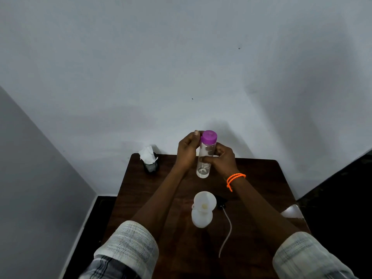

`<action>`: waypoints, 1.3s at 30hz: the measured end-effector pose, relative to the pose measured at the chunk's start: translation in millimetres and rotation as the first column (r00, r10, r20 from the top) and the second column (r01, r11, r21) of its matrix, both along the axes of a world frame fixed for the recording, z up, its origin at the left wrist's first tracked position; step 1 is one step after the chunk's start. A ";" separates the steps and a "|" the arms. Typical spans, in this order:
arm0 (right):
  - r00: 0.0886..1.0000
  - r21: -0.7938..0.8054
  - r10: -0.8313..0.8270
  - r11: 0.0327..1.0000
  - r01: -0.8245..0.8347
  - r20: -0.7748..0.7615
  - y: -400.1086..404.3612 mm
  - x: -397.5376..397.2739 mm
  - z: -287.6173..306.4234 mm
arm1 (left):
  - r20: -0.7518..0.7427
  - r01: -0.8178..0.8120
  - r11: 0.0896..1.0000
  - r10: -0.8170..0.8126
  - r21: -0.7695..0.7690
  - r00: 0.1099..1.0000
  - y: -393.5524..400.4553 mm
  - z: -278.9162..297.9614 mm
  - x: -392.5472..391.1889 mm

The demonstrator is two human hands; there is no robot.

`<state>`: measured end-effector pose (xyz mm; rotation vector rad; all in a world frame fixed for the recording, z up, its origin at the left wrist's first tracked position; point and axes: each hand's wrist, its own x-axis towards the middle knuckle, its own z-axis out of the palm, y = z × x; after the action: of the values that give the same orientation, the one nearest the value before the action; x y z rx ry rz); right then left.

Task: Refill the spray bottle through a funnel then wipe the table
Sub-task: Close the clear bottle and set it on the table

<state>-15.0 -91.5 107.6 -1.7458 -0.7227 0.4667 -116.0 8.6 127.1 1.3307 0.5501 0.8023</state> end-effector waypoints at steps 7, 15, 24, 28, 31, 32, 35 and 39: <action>1.000 0.002 0.008 1.000 -0.008 -0.030 4.2 -2.0 -3.2 | -0.045 -0.038 0.998 0.040 0.053 0.998 4.6 -0.6 2.1; 0.999 0.014 0.031 0.999 -0.030 -0.034 9.0 -3.6 -4.0 | -0.055 -0.054 0.992 0.060 0.112 0.997 5.8 -5.9 -3.6; 0.992 -0.018 0.128 0.992 -0.127 0.013 20.5 -4.9 -12.4 | -0.115 -0.043 0.969 0.072 0.242 0.991 17.6 -6.0 -8.2; 0.983 -0.060 0.184 0.981 -0.182 0.015 24.8 -3.9 -18.1 | -0.116 -0.014 0.967 0.045 0.255 0.992 29.6 -10.7 -13.9; 0.979 -0.081 0.202 0.977 -0.199 0.024 30.8 -1.0 -20.8 | -0.157 0.062 0.962 -0.021 0.266 0.987 38.4 -14.2 -15.8; 0.978 -0.084 0.208 0.975 -0.205 0.028 32.9 0.0 -21.5 | -0.166 0.086 0.959 -0.041 0.271 0.985 41.5 -14.4 -17.2; 0.972 -0.100 0.227 0.970 -0.221 0.056 38.7 3.9 -25.2 | -0.181 0.146 0.946 -0.096 0.288 0.979 50.5 -12.9 -22.7; 0.966 -0.133 0.254 0.960 -0.245 0.055 50.5 4.3 -32.6 | -0.221 0.181 0.936 -0.116 0.301 0.968 63.2 -18.8 -25.0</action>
<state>-10.7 -41.0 75.1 -1.8031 -0.9901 0.6349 -141.0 71.8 108.3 1.7454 0.4817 0.6525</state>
